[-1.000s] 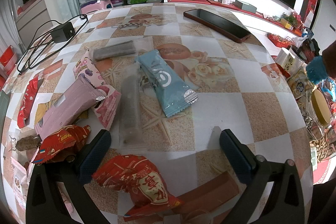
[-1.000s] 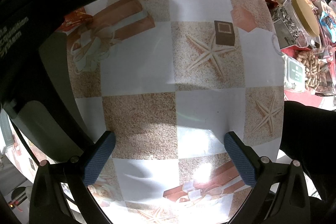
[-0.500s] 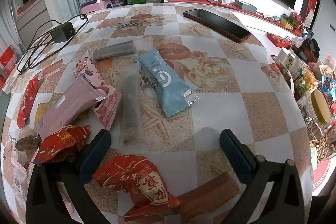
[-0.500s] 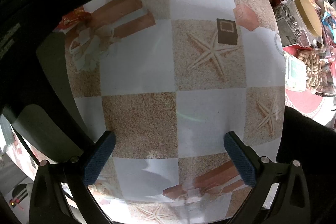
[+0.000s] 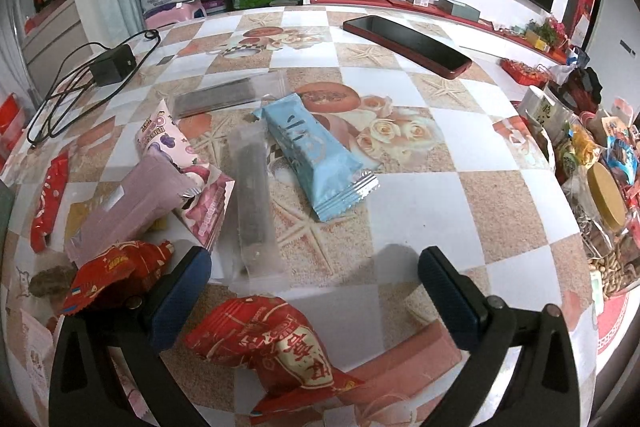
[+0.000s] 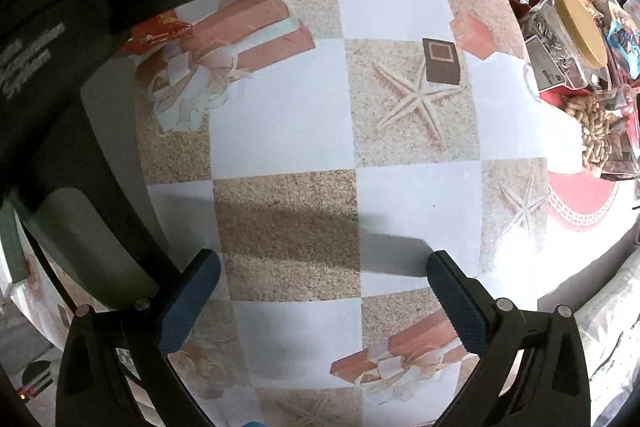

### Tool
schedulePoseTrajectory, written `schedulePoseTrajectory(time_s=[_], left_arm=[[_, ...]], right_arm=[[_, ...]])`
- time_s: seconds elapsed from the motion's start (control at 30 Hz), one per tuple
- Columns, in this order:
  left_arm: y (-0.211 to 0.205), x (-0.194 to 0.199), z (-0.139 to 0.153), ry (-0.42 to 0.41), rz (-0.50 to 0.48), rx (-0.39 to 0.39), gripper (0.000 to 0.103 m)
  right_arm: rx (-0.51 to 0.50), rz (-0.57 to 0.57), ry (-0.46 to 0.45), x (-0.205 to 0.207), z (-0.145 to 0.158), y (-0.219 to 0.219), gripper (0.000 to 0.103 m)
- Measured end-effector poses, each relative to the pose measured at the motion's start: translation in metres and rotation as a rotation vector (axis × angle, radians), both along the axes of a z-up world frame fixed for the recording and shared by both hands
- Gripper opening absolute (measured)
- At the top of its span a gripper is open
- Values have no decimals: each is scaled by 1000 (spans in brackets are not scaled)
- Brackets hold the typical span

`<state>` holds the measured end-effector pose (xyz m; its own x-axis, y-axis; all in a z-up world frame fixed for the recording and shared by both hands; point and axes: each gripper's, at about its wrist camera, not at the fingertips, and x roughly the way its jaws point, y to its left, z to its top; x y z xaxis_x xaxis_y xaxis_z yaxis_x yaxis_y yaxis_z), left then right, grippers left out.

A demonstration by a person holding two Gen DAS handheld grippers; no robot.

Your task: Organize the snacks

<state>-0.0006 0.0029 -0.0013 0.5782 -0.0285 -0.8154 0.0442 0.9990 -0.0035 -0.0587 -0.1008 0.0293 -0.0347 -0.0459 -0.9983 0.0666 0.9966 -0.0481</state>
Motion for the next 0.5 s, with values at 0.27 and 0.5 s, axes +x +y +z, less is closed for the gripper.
schedulePoseTrajectory(time_s=[0.27,0.5], left_arm=[[0,0,1,0,0,-1,103],[0,1,1,0,0,-1,103]], right_arm=[[9,30,151,19,-13,3,103],[9,32,147,30,-19,-3,103]])
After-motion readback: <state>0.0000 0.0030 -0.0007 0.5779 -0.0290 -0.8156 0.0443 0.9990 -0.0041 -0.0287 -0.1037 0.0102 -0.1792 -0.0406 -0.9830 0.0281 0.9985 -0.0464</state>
